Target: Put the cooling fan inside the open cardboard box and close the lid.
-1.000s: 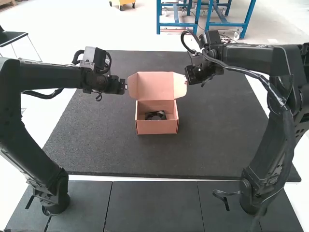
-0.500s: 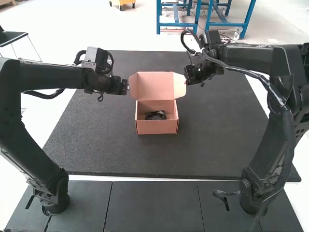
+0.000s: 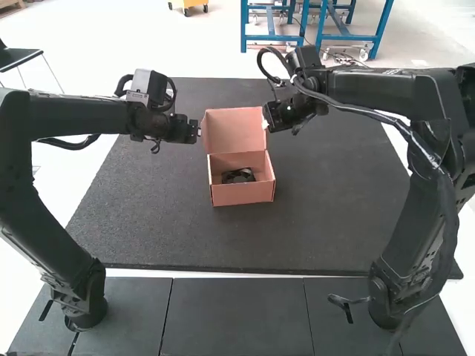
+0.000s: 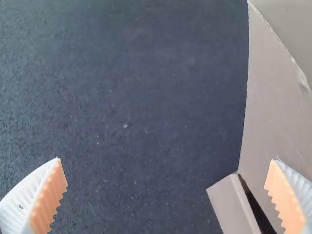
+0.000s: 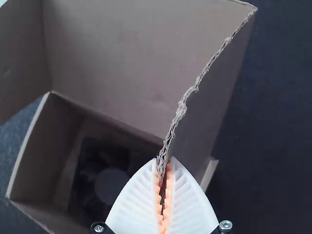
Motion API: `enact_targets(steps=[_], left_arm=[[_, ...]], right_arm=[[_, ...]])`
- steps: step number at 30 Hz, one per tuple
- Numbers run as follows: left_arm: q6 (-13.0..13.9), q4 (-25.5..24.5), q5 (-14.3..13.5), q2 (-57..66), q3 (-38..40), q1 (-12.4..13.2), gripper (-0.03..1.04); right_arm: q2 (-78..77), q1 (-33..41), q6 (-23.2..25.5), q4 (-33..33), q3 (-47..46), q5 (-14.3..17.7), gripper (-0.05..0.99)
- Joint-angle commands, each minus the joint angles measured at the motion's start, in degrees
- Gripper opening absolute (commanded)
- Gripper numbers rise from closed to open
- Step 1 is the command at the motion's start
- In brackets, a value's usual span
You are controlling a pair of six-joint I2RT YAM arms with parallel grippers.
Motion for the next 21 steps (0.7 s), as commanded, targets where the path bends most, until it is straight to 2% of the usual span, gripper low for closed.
enact_targets(steps=[1, 13, 21], left_arm=[[0.3, 0.3, 0.6, -1.6, 2.1, -0.6, 0.96], [0.3, -0.8, 2.2, -1.9, 2.1, -0.6, 0.96], [0.7, -2.5, 3.3, -2.1, 2.2, -2.0, 0.96]], right_arm=[[-0.9, 0.8, 1.1, -0.1, 1.7, -1.5, -0.02], [-0.9, 0.4, 0.7, -0.5, 0.5, -1.4, -0.02], [-0.9, 0.4, 0.6, -1.7, -0.2, -1.3, -0.02]])
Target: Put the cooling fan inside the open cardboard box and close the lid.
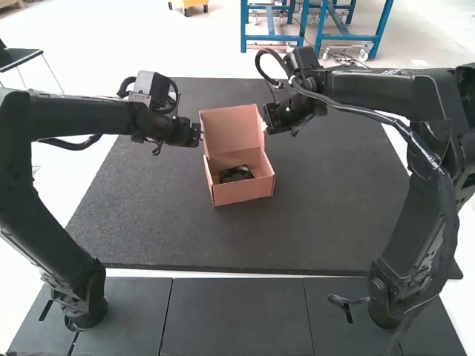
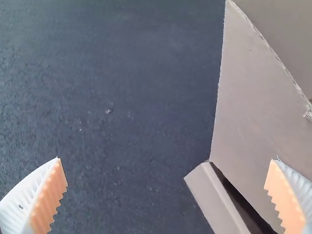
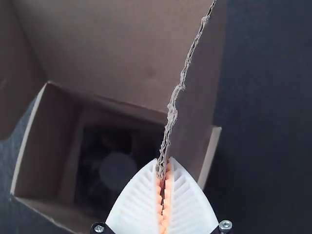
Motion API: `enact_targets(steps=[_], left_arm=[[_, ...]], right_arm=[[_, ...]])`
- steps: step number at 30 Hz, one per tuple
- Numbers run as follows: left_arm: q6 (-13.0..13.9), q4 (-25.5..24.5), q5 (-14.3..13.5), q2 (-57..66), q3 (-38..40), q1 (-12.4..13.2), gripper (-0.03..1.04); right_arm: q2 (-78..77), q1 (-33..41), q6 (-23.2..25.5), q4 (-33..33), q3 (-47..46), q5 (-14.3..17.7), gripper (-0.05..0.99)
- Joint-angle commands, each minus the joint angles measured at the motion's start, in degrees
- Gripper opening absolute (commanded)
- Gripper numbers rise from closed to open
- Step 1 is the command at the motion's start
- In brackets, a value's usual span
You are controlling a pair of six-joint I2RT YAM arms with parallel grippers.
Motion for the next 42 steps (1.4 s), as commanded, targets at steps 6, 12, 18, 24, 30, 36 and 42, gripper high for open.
enact_targets(steps=[6, 12, 18, 24, 30, 36, 42], left_arm=[[1.2, -1.8, 1.7, -2.4, 2.2, -1.1, 0.96], [2.1, -3.6, 1.7, -3.7, 1.9, -1.1, 0.96], [2.6, -5.4, 1.7, -4.9, 1.6, -1.1, 0.96], [2.7, -5.7, 1.8, -5.5, 1.0, -1.1, 0.96], [2.7, -5.8, 2.1, -5.6, 0.7, -1.1, 0.96], [2.6, -5.6, 3.8, -5.4, 0.6, -1.7, 0.96], [2.6, -5.4, 4.8, -5.2, 0.6, -3.6, 0.96]], right_arm=[[-0.9, 0.3, -0.4, -2.2, -1.2, -1.1, -0.02], [-0.9, 0.4, -1.6, -4.8, -1.9, -1.1, -0.02], [-0.9, 0.4, -2.0, -6.2, -2.0, -1.1, -0.02], [-0.9, 0.2, -2.0, -6.7, -2.2, -1.0, -0.02], [-0.9, 0.2, -1.8, -6.5, -2.3, -1.0, -0.02], [-0.9, 0.1, -1.6, -6.4, -2.8, -1.0, -0.02], [-0.8, 0.1, -1.6, -6.3, -3.2, -1.0, -0.02]])
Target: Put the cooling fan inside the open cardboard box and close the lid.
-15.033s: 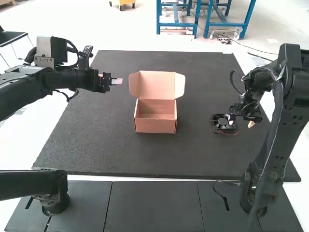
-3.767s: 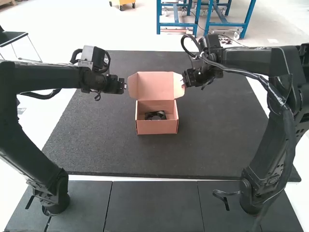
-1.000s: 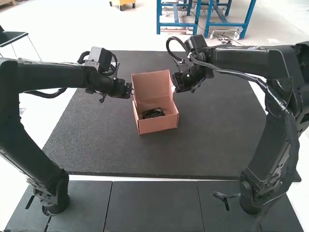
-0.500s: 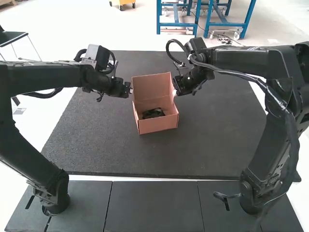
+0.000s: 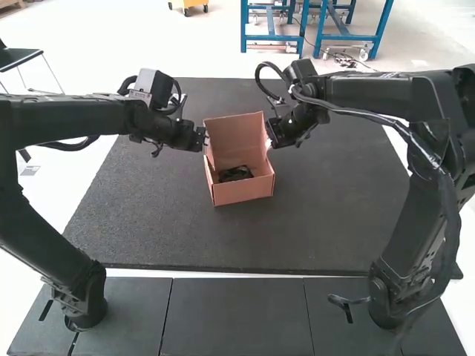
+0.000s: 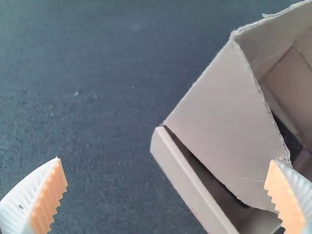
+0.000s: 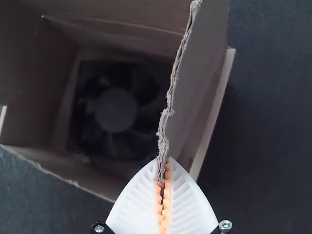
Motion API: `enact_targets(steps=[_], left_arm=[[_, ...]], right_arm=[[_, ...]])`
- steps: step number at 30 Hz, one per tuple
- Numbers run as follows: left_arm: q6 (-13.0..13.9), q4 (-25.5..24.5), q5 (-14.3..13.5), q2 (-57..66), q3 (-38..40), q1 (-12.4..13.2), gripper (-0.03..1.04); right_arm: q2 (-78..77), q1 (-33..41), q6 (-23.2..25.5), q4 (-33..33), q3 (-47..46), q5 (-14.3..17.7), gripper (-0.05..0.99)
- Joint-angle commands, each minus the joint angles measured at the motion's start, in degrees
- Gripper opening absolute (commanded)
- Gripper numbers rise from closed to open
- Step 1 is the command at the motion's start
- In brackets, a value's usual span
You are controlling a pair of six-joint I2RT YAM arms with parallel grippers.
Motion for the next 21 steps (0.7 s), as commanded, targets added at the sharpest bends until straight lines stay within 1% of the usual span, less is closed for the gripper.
enact_targets(steps=[1, 4, 8, 11, 16, 17, 19, 20, 21], left_arm=[[0.5, 0.4, 1.7, -1.6, 0.6, -0.8, 0.96], [0.5, 0.0, 1.6, -1.6, 0.7, -0.6, 0.96], [1.0, -1.8, 1.6, -2.0, 0.6, -0.5, 0.96], [1.3, -3.3, 1.6, -3.0, 0.7, -0.4, 0.96], [2.2, -5.9, 1.5, -4.6, 0.6, -0.4, 0.96], [2.3, -6.5, 1.4, -4.9, 0.5, -0.4, 0.96], [2.8, -7.2, 1.1, -5.3, 0.2, 0.2, 0.96], [3.0, -7.5, 0.6, -5.5, 0.1, 0.5, 0.96], [3.0, -7.4, -0.2, -5.7, -0.2, 1.0, 0.96]], right_arm=[[-0.8, 0.1, -0.2, 0.3, -0.7, -0.7, -0.02], [-0.7, 0.1, -0.3, 0.5, -1.6, -0.3, -0.02], [-0.7, 0.2, -2.1, 0.6, -3.7, 2.4, -0.02], [-0.7, 0.1, -3.7, 0.6, -5.1, 3.6, -0.02], [-0.7, 0.1, -3.9, 0.7, -6.0, 3.9, -0.02], [-0.6, 0.2, -3.6, 1.0, -5.8, 4.1, 0.03], [-0.6, 0.2, -2.1, 1.2, -5.1, 5.0, 0.37], [-0.6, 0.1, -1.6, 1.1, -4.6, 5.0, 0.46], [-0.7, 0.1, -1.1, 1.1, -3.9, 5.1, 0.58]])
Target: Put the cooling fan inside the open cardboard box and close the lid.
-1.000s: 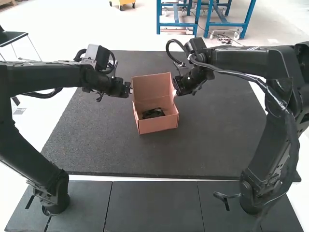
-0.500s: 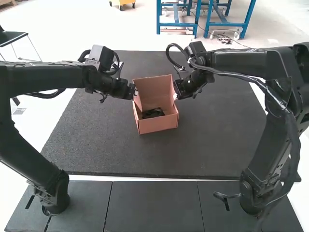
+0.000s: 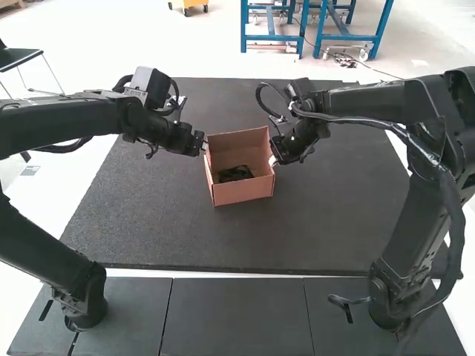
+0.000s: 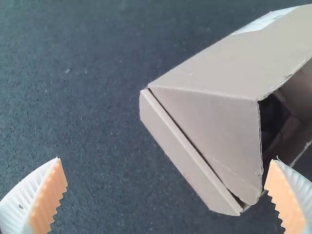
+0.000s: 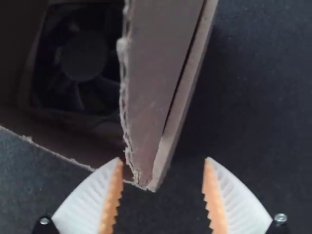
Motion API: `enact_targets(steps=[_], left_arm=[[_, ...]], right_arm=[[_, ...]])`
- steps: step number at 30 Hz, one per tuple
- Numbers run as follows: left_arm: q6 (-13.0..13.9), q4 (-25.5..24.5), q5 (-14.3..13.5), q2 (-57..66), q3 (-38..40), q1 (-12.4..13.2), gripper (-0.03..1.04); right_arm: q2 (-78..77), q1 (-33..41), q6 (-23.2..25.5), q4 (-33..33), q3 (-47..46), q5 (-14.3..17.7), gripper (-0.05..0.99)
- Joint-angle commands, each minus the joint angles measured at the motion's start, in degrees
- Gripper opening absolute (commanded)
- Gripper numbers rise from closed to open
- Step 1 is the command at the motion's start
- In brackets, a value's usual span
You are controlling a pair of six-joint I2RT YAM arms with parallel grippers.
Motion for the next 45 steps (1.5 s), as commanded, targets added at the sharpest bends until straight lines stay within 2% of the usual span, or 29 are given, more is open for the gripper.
enact_targets(steps=[1, 3, 4, 9, 25, 42, 45], left_arm=[[1.2, 0.2, -1.5, -1.7, -0.3, 1.9, 0.96], [1.2, 0.9, -2.7, -1.9, -0.6, 3.4, 0.96], [1.2, 1.6, -3.5, -1.9, -0.7, 3.9, 0.96], [1.2, 3.7, -6.3, -1.9, -0.5, 5.2, 0.96], [0.4, 8.4, -6.0, 1.5, 2.9, 5.0, 0.96], [-0.3, 9.8, -4.7, 5.9, 7.6, 1.1, 0.96], [-0.3, 9.1, -3.7, 6.4, 7.6, 0.2, 0.96]], right_arm=[[-0.7, 0.2, 1.3, 0.1, 2.7, 1.6, 0.7], [-0.9, 0.2, 1.1, -1.0, 3.7, 1.6, 0.81], [-1.1, 0.1, 1.0, -1.8, 4.3, 1.5, 0.84], [-4.4, 0.1, 0.7, -5.6, 6.3, 0.4, 0.86], [-16.3, 0.2, 3.4, -11.4, 8.2, -0.8, 0.85], [-23.4, 0.1, 3.7, -15.2, 3.3, -0.8, 0.85], [-23.9, 0.1, 3.7, -15.9, 3.1, -0.8, 0.85]])
